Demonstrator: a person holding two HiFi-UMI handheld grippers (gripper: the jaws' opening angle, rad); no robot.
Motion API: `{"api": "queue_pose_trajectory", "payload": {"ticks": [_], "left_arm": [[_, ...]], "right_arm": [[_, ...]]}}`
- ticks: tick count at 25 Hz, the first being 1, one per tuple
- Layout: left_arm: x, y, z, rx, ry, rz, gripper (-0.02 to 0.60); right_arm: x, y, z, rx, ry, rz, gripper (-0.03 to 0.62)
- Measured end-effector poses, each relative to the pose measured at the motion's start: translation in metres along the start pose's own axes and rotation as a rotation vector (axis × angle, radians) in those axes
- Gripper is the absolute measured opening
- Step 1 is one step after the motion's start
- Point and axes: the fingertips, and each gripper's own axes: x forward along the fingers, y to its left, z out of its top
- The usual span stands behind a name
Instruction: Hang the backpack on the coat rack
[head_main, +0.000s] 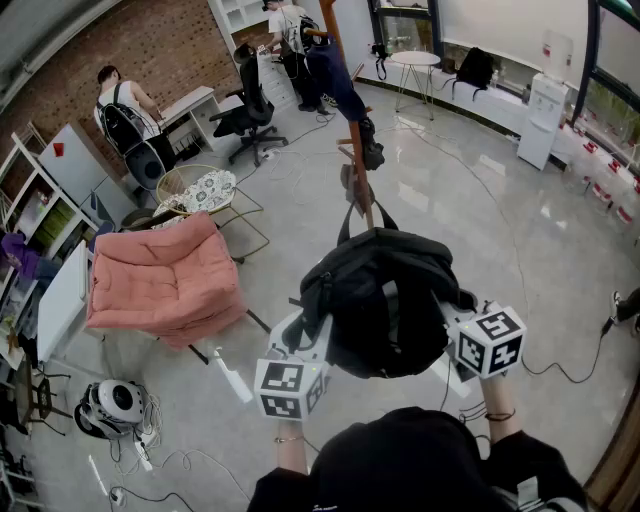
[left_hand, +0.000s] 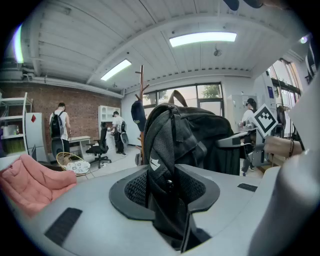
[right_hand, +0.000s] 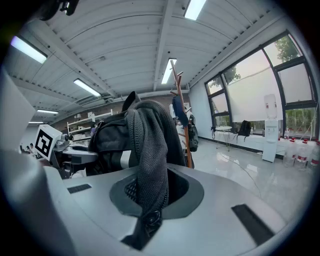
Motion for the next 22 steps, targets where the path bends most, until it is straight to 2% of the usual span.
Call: {"api": "queue_pose_trajectory", "payload": {"ticks": [22], "left_arm": [[0.011,-0.015,-0.015,-0.053,0.055,0.067,0.135]], "right_arm": [[0.004,-0.019,-0.015,0.033,0.040,0.052,0.028]]}}
